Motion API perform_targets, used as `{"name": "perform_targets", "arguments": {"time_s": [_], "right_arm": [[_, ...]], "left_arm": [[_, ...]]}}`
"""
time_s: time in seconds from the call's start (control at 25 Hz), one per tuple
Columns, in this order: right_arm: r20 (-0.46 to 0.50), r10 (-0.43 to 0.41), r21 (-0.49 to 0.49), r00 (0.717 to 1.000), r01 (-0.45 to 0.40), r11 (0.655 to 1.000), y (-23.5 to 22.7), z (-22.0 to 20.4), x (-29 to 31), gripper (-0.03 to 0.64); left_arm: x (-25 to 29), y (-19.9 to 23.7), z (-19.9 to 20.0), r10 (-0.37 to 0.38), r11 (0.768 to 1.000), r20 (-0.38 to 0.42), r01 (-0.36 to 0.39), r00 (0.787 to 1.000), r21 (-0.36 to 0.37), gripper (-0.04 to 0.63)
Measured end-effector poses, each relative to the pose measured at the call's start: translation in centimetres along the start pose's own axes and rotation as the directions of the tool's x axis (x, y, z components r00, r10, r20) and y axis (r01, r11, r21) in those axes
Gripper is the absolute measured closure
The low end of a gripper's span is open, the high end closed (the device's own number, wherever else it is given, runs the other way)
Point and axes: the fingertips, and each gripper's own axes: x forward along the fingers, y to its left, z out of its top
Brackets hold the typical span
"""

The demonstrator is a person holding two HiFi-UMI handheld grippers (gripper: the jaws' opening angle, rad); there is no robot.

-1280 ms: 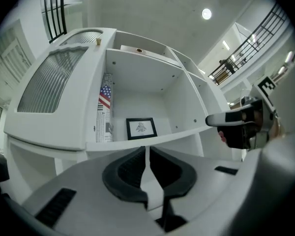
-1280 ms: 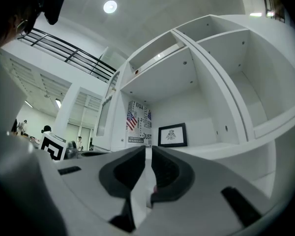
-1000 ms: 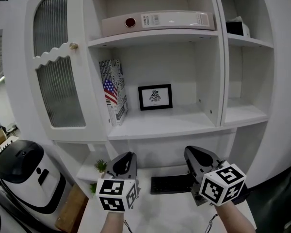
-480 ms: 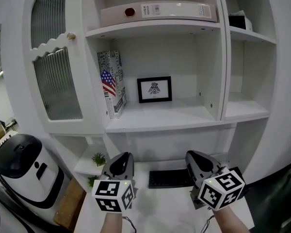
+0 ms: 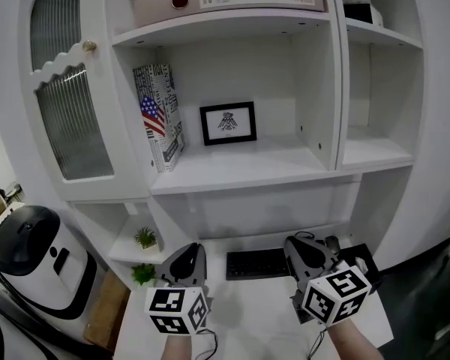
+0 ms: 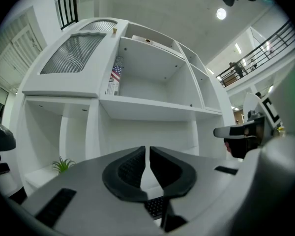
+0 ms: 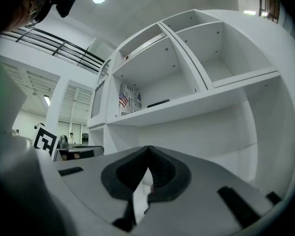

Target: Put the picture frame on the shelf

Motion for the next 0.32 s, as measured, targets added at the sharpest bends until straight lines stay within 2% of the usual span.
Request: {"name": "perform_targets", "arguments": {"time_s": [0.32], "right_arm": [[-0.036,-0.040,-0.042,0.999,0.039,0.998,-0.7,-3.5,-0.7,0.615]], "left_arm": [[0.1,-1.1,-3.6,-0.014,1.000,-0.034,0.013,0.999,-0.020,0.563]]}}
